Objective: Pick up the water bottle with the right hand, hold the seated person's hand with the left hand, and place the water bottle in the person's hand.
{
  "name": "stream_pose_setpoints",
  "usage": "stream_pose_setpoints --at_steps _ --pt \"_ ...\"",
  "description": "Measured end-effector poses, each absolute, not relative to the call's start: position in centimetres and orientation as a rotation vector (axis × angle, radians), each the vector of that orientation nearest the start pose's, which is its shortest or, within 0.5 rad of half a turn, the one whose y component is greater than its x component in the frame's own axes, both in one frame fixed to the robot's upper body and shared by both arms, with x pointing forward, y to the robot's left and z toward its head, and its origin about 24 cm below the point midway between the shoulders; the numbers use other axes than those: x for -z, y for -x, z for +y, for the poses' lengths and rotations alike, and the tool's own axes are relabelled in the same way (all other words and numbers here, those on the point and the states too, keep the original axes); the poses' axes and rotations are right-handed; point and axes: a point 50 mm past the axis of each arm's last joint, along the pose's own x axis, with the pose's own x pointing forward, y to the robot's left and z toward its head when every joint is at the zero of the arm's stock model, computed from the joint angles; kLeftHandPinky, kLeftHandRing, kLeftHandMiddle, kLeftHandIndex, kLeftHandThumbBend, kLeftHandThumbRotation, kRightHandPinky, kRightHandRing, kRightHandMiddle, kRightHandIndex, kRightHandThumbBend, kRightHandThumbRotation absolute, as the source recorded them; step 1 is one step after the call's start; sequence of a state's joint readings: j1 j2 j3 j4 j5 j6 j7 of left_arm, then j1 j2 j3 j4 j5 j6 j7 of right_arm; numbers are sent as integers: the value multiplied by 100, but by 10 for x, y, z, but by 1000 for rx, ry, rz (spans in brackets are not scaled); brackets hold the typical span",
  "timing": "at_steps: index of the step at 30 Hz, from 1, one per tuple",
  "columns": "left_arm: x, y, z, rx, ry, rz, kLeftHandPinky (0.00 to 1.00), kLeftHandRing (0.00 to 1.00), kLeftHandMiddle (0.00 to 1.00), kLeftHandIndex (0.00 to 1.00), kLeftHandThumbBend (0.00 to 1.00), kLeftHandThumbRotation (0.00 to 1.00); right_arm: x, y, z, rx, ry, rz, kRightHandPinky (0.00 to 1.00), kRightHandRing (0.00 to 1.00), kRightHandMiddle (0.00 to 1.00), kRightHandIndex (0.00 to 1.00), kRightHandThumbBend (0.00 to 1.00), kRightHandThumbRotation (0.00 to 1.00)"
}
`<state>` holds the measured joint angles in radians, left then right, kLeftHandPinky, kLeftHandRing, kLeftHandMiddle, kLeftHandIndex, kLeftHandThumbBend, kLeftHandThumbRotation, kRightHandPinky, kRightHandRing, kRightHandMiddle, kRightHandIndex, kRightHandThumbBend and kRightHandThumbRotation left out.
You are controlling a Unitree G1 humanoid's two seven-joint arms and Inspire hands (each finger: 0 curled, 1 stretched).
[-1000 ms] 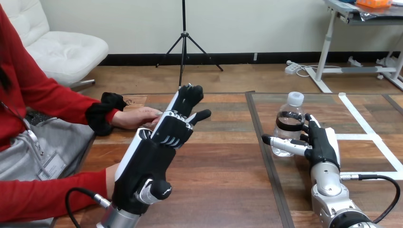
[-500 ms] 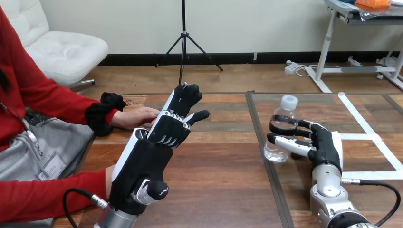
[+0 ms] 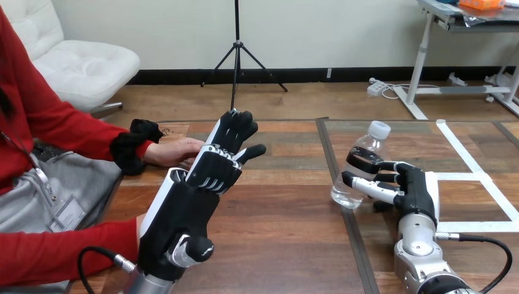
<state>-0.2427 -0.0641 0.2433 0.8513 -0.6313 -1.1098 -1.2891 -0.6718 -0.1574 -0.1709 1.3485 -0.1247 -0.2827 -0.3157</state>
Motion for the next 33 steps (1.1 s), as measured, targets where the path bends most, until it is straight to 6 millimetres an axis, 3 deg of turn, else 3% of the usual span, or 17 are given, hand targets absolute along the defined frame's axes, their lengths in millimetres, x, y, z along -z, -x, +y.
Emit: stream_pose_setpoints --at_steps 33 --pt "-10 -233 151 578 110 -644 88 98 100 99 98 77 29 -315 -204 316 184 326 34 39 49 47 84 0"
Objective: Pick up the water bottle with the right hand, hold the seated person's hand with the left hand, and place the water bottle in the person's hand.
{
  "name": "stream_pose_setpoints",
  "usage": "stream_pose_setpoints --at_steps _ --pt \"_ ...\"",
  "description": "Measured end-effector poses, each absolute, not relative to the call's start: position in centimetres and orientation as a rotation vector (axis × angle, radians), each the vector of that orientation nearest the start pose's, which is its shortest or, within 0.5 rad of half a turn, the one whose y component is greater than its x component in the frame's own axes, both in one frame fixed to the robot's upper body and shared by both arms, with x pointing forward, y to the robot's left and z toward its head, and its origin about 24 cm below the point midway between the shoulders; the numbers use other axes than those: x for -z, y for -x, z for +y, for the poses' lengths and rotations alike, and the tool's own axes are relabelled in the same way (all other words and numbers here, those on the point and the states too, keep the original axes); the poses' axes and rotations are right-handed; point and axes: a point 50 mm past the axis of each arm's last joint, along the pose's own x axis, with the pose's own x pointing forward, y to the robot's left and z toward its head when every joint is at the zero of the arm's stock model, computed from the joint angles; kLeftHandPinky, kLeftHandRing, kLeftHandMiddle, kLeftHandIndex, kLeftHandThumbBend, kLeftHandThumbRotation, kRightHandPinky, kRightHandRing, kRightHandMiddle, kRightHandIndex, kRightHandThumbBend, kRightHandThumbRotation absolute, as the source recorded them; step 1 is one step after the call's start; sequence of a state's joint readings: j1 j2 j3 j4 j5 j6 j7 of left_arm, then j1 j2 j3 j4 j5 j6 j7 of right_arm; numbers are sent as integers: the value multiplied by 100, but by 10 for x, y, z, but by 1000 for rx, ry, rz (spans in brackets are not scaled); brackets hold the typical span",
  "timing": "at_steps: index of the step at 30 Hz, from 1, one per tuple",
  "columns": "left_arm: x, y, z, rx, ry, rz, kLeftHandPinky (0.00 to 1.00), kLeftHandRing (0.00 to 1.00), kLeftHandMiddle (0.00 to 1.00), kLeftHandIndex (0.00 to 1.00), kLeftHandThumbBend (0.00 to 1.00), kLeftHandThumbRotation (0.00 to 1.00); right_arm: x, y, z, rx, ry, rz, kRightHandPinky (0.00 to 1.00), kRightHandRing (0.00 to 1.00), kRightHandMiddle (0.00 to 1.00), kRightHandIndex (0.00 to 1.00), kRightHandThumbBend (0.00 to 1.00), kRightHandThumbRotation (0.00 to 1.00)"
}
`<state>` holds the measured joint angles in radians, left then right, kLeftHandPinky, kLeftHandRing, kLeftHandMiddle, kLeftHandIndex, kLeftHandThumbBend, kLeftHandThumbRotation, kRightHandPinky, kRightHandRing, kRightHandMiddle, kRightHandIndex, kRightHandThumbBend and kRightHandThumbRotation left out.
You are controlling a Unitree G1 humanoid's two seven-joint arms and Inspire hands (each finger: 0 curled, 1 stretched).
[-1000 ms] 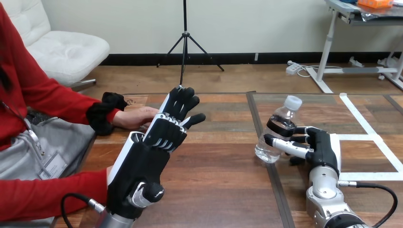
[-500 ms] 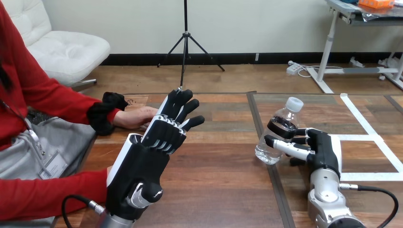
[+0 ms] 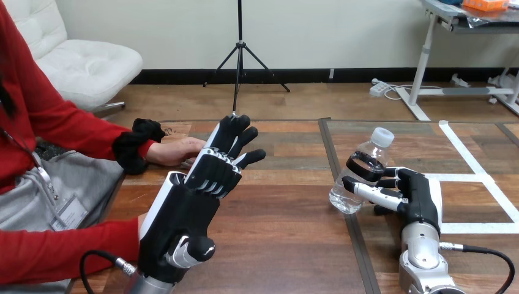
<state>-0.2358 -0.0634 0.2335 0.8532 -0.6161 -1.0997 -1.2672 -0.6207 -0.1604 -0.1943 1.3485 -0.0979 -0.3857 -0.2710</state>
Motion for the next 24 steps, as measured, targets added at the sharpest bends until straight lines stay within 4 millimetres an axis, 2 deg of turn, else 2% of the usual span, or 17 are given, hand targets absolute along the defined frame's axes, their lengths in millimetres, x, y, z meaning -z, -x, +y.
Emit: stream_pose_setpoints --at_steps 24 --pt "-11 -236 144 563 73 -614 88 97 100 100 100 77 34 -303 -205 270 209 257 31 38 46 44 86 0"
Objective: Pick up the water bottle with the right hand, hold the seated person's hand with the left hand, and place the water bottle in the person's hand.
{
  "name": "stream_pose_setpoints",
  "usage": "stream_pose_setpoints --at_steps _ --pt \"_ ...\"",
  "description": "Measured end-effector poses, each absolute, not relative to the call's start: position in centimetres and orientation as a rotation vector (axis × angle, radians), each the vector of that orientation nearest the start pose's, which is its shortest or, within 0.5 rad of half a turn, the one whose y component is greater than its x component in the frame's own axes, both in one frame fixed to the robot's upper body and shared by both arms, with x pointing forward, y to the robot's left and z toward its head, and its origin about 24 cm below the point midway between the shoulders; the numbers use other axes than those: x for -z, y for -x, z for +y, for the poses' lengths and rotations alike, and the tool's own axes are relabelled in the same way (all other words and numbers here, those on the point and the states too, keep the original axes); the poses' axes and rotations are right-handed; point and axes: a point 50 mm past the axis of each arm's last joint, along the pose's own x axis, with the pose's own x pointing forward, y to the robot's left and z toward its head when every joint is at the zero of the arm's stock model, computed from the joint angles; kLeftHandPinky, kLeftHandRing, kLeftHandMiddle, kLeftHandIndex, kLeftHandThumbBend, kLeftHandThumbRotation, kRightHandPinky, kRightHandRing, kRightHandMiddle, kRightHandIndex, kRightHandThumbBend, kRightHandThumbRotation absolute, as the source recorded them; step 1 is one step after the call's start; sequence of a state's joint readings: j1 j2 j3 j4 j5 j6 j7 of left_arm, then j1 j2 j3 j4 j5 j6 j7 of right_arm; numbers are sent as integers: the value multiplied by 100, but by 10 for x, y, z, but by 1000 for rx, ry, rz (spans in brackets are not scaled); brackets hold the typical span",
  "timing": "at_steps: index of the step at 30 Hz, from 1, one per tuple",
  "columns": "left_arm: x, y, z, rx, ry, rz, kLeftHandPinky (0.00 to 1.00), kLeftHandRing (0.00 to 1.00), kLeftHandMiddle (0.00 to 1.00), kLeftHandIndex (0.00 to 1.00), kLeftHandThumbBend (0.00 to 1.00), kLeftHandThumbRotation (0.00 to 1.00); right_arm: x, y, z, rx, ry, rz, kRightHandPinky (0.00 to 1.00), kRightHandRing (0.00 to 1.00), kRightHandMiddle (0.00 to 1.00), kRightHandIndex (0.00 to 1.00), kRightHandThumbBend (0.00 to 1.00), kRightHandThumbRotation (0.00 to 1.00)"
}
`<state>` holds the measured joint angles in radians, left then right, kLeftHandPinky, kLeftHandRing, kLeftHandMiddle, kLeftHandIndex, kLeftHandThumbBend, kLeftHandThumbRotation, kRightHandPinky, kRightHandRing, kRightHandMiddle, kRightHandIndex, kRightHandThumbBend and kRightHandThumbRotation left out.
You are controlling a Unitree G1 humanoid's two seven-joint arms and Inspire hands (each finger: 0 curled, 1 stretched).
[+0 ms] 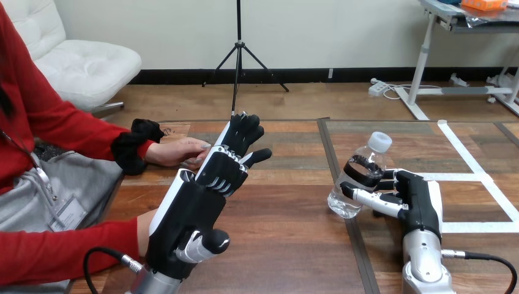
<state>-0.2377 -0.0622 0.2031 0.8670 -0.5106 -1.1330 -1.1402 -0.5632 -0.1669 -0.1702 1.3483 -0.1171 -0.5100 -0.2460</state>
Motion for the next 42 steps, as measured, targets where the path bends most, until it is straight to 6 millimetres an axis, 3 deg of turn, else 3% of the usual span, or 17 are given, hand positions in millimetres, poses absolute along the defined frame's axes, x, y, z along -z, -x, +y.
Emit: stream_pose_setpoints --at_steps 24,35,42 --pt "-10 -236 137 556 -37 -581 89 100 100 100 100 82 34 -288 -216 203 270 142 28 35 43 41 89 0" --pt "-12 -236 134 606 -165 -562 90 100 100 100 100 84 27 -282 -225 171 319 74 28 35 43 41 89 0" --pt "-14 -236 134 625 -276 -577 90 100 100 100 100 79 23 -277 -232 158 344 35 28 35 43 42 89 0"
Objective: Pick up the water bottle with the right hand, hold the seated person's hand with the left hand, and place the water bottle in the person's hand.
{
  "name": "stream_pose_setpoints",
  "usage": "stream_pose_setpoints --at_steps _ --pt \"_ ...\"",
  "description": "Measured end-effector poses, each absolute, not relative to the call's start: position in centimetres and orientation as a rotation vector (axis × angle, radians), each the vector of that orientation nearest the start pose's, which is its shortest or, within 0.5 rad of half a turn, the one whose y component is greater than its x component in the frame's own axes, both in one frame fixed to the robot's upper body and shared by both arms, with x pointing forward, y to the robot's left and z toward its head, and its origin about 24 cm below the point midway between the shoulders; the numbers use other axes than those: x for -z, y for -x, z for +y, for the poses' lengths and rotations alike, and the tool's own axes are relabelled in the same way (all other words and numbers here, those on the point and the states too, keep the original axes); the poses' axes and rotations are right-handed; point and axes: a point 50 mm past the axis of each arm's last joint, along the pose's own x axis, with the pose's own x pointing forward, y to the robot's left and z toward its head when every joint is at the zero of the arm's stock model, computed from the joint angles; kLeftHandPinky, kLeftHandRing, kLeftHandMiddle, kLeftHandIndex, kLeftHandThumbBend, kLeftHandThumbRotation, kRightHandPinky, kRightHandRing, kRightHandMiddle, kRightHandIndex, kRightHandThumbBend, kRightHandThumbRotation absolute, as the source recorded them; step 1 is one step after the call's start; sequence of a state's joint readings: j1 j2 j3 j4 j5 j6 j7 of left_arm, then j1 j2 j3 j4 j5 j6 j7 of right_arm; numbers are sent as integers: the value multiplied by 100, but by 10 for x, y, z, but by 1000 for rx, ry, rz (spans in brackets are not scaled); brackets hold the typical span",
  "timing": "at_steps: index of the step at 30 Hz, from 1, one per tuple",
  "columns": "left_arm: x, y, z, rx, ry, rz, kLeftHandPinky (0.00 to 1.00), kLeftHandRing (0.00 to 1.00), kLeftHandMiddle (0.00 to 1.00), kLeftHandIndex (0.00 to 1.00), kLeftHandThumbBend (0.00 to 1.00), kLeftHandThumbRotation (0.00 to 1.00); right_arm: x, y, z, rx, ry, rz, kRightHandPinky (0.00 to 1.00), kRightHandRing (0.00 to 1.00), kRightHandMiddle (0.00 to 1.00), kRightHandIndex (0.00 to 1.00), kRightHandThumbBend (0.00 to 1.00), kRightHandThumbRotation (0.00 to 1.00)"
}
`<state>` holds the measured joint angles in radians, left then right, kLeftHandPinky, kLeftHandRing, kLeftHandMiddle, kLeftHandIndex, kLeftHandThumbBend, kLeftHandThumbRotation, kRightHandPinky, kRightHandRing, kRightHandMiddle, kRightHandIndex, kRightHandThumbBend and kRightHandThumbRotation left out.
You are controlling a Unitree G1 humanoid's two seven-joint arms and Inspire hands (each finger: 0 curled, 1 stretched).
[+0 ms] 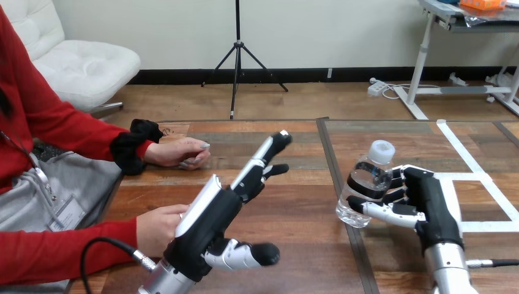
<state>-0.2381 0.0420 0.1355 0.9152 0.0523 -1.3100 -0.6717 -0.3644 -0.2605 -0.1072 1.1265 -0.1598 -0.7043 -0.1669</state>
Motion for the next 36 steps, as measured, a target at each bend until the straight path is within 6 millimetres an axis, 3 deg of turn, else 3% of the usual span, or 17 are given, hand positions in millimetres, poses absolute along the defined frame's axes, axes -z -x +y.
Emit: stream_pose_setpoints --at_steps 36 --pt "-11 -237 131 651 -441 -554 95 100 100 100 100 73 9 -244 -234 71 399 -96 33 38 44 42 90 0"
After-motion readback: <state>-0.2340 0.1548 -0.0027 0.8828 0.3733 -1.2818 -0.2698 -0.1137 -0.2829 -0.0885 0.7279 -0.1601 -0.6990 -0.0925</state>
